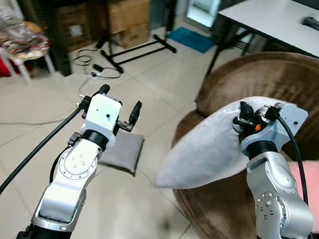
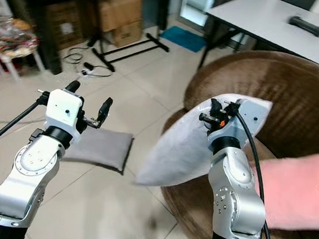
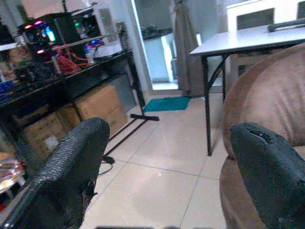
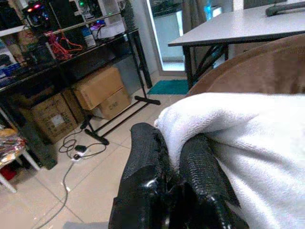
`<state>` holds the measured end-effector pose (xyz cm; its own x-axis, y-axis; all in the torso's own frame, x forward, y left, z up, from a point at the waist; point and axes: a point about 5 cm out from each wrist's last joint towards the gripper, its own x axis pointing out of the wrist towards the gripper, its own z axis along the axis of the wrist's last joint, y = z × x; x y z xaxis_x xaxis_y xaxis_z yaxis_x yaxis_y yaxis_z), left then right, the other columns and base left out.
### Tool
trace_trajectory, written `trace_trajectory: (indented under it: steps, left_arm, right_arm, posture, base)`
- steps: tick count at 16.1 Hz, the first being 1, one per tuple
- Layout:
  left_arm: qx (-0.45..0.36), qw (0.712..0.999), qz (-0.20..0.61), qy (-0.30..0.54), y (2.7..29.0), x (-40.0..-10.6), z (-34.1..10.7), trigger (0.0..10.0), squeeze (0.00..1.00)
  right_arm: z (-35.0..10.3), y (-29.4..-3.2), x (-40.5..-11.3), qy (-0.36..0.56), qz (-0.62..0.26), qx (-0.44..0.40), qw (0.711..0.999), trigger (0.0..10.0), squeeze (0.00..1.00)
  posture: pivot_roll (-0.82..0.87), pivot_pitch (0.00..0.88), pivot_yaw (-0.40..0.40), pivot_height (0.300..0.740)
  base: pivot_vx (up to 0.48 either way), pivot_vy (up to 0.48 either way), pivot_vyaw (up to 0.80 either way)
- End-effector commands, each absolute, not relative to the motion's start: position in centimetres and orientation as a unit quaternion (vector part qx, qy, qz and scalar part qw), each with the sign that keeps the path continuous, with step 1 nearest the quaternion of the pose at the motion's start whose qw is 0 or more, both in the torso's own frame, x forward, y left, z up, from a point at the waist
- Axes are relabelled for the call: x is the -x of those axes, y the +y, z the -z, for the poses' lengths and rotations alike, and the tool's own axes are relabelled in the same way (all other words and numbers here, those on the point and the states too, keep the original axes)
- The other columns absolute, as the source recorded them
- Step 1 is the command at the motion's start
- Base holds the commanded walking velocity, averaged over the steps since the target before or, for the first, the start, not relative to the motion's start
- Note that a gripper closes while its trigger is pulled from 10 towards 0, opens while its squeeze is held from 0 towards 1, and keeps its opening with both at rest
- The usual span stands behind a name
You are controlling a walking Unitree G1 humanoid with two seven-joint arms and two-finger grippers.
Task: Move the pillow to the sofa from floor
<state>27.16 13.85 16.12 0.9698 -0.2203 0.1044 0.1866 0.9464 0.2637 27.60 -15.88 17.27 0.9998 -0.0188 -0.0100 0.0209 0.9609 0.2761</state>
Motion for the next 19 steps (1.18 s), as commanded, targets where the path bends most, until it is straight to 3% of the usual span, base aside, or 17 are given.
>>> trace_trajectory:
  steps: [1,8,19]
  left_arm:
    - [-0.128,0.984,0.102,-0.064,13.9,-27.1,-15.9,10.0,0.0]
    - [-0.106,0.988,0.089,-0.069,15.0,-26.8,-16.4,10.0,0.0]
    - [-0.102,0.989,0.09,-0.063,15.4,-26.6,-16.5,10.0,0.0]
  right_arm:
    - [-18.6,-15.9,-27.4,-0.032,0.005,-0.126,0.991,10.0,0.0]
    - [-18.3,-14.9,-28.1,-0.024,-0.02,-0.114,0.993,10.0,0.0]
    - [-18.3,-13.7,-29.4,-0.025,-0.052,-0.092,0.994,10.0,0.0]
  posture:
    - [-0.05,0.0,-0.016,0.74]
    - [-0.02,0.0,-0.025,0.74]
    - [0.0,0.0,-0.03,0.74]
  base:
    - [0.0,0.0,-0.8]
    - [0.0,0.0,-0.11]
    - [0.345,0.0,0.0]
